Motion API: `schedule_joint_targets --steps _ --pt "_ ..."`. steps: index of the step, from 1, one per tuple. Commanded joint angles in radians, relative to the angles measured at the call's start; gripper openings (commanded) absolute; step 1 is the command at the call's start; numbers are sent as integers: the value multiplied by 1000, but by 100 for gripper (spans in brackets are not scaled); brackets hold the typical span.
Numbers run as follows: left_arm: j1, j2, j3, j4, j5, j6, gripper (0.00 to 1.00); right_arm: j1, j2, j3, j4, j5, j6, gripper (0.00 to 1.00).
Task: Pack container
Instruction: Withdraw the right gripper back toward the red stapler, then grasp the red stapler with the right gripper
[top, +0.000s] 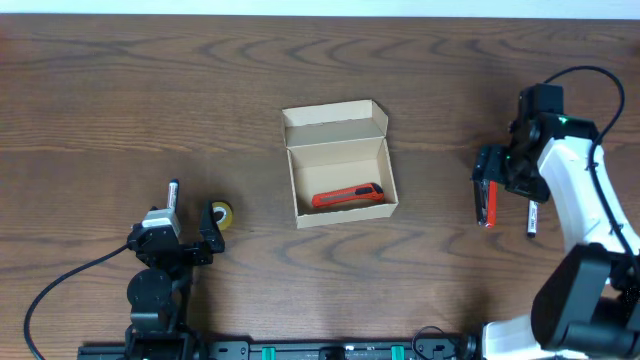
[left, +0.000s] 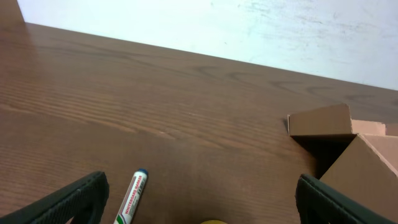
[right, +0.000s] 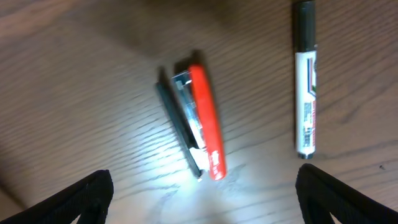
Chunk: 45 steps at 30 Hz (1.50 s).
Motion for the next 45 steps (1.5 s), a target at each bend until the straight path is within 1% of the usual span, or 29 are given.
schedule_joint_targets --steps 1,8,18,21,22,23,26,27,29,30,31,34,37,39,42,45 --pt "6 1 -27 -30 4 -7 95 -27 72 -5 20 -2 -50 86" --pt "6 1 -27 -30 4 -7 95 -31 196 -5 74 -14 -84 86" --pt "6 1 -27 -29 4 -8 95 -31 308 -5 110 -31 -93 86" --pt "6 1 -27 -29 4 -8 95 -31 325 -5 111 -35 -100 84" --pt "6 1 -27 -29 4 -7 95 -31 327 -5 112 -35 -103 81" --pt "6 1 -27 -29 4 -8 96 -31 328 -5 113 -36 -103 76" --pt "6 1 -27 -29 4 -8 95 -31 328 -5 113 -35 -107 55" --pt "6 1 -27 -29 4 -8 95 -31 328 -5 113 -35 -107 52" --pt "6 1 -27 -29 4 -15 95 -31 328 -5 113 -35 -107 40" --pt "6 1 -27 -29 4 -15 95 -31 328 -5 113 -35 -107 32" --pt "6 1 -27 -29 4 -15 95 -31 328 -5 113 -35 -107 28" --pt "6 1 -27 -29 4 -15 95 -31 328 -5 113 -35 -111 4" --pt "6 1 -27 -29 4 -15 95 -29 328 -5 116 -37 -121 1" --pt "6 1 -27 -29 4 -15 95 -20 328 -4 121 -64 -143 1" --pt "6 1 -27 -29 4 -15 96 3 312 5 129 -161 -203 1" --pt "6 1 -27 -29 4 -14 95 36 256 31 136 -266 -244 1"
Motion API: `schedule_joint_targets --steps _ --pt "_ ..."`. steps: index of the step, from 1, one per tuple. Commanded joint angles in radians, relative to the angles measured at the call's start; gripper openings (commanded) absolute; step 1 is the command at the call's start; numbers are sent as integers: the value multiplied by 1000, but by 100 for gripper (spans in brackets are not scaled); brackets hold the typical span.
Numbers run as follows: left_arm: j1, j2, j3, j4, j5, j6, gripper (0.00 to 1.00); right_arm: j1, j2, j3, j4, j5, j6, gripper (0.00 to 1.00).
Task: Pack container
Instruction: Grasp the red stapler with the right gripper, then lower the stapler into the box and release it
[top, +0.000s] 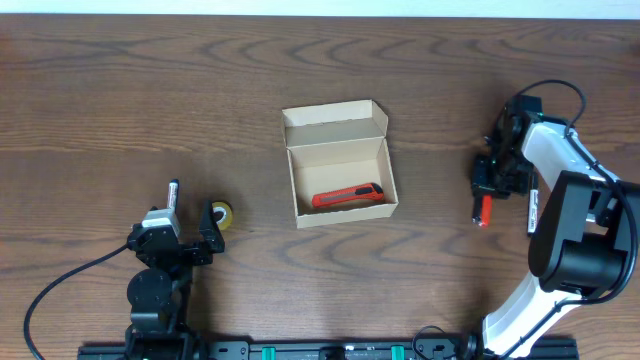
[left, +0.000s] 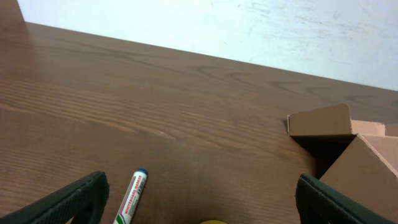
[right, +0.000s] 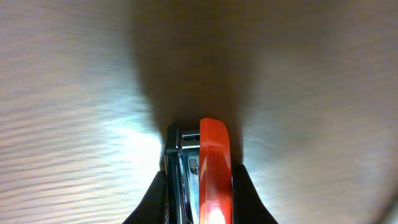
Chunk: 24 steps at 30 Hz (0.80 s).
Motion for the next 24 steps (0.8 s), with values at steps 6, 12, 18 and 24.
schedule_joint_targets --steps 6,12,18,24 --pt "6 1 -27 -29 4 -12 95 154 -212 72 21 -171 -192 1" --pt "6 1 -27 -29 4 -12 95 303 -345 120 -35 -171 -346 1" --pt "6 1 -27 -29 4 -12 95 472 -370 139 -172 -189 -734 1" --pt "6 1 -27 -29 5 -12 96 607 -370 145 -219 -181 -993 1"
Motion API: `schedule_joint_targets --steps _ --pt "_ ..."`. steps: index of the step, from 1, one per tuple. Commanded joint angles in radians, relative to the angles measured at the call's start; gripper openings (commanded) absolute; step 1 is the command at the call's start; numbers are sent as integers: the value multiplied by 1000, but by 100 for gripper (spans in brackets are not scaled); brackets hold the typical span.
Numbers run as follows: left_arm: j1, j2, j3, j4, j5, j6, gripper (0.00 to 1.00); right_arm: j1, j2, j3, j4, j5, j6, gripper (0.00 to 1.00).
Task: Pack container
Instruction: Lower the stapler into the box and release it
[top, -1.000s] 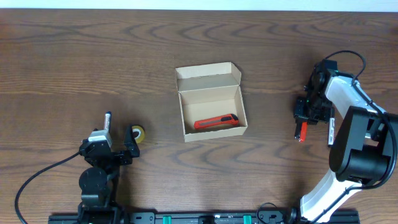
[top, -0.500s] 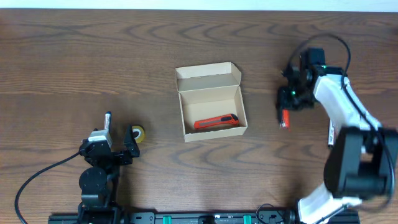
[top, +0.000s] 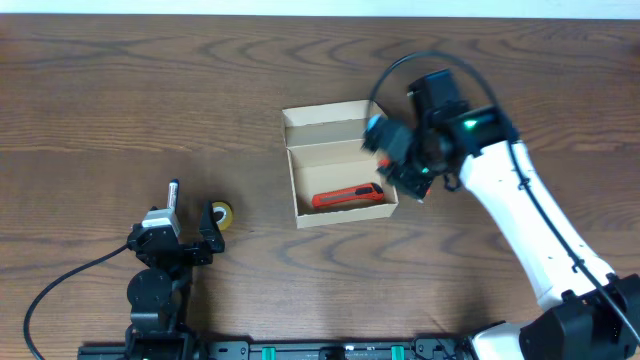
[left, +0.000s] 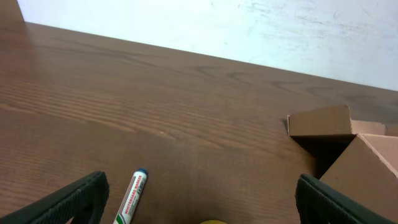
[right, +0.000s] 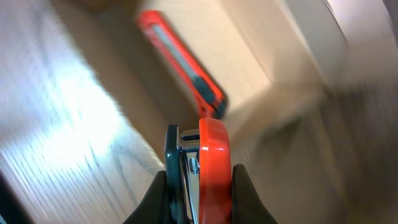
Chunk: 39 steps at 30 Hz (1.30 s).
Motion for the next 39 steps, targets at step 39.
schedule_joint_targets --steps 39 --pt "6 1 -27 -29 19 -12 95 196 430 169 21 18 -466 1"
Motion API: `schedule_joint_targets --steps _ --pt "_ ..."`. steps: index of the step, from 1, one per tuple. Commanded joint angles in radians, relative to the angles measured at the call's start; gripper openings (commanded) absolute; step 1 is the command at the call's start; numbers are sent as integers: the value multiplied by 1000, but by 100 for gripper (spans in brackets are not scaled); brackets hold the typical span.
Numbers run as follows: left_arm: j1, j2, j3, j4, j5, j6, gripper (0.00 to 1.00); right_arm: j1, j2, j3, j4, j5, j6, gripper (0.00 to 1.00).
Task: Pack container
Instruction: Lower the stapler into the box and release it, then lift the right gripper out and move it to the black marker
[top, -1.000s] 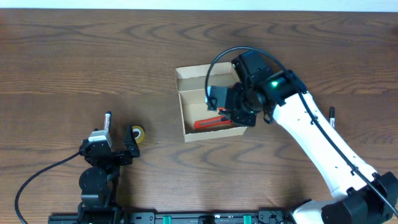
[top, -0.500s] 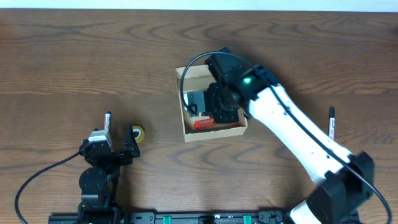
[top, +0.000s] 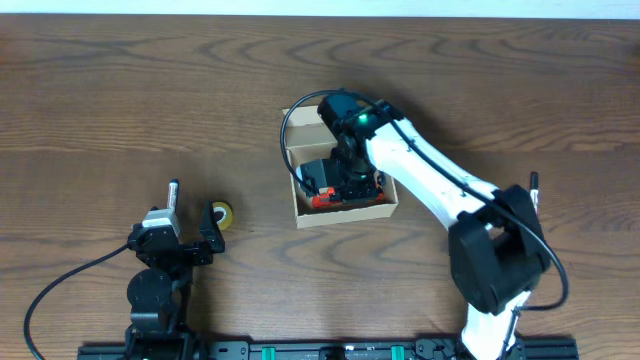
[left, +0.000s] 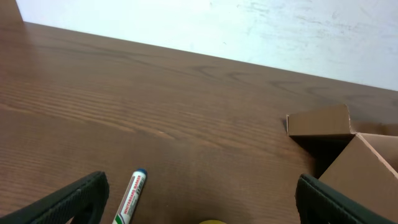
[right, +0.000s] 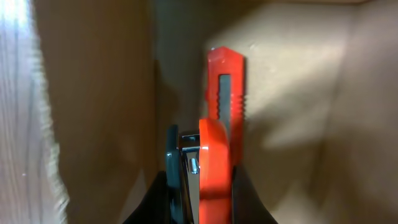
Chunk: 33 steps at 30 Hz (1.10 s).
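Observation:
An open cardboard box (top: 297, 205) with its lid flap up sits mid-table. My right gripper (top: 340, 180) reaches into it, shut on a red and black stapler (right: 205, 168). Under the stapler, on the box floor, lies a red utility knife (right: 225, 87), its end also peeping out beside the gripper (top: 322, 200). My left gripper (left: 199, 202) rests open at the near left, fingers wide apart. Between its fingers lie a whiteboard marker (left: 132, 199) and the top of a yellow tape roll (left: 211, 221). The box corner (left: 320, 121) shows at the right of the left wrist view.
A black marker (top: 532, 182) lies on the table at the far right. The blue-capped whiteboard marker (top: 172, 195) and yellow tape roll (top: 222, 215) lie by the left arm at the near left. Brown wooden table (top: 120, 90) all around.
My right gripper, still shut on the stapler, has moved from the box's right edge to inside the box, above the red utility knife. The left arm is unchanged.
My right gripper first hovered open over the stapler and a marker at the far right. Then it was shut on the stapler there. Later it carried the stapler at the box's right edge, and now holds it inside the box. The left gripper stayed still throughout.

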Motion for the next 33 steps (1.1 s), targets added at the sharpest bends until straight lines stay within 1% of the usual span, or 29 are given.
schedule_joint_targets --steps 1,9,11,12,20,25,28,29,30,33 --pt "6 1 -27 -29 16 -12 95 -3 39 20 8 -26 -48 1" --pt "6 1 -27 -29 15 -12 95 -3 75 19 10 -42 -47 2" --pt "6 1 -27 -29 15 -12 95 -3 75 19 13 -43 -34 13" --pt "6 1 -27 -29 15 -11 95 -3 75 19 13 -48 -27 26" --pt "6 1 -27 -29 15 -11 95 1 74 20 13 -56 -8 29" --pt "6 1 -27 -29 15 -11 95 1 60 57 -11 -56 40 31" --pt "6 1 -27 -29 15 -11 95 1 38 113 -49 -56 40 35" --pt "6 1 -27 -29 15 -11 96 1 31 131 -56 -56 40 40" --pt "6 1 -27 -29 15 -11 95 1 23 153 -66 -56 40 42" --pt "6 1 -27 -29 15 -11 95 0 7 218 -89 -56 40 45"
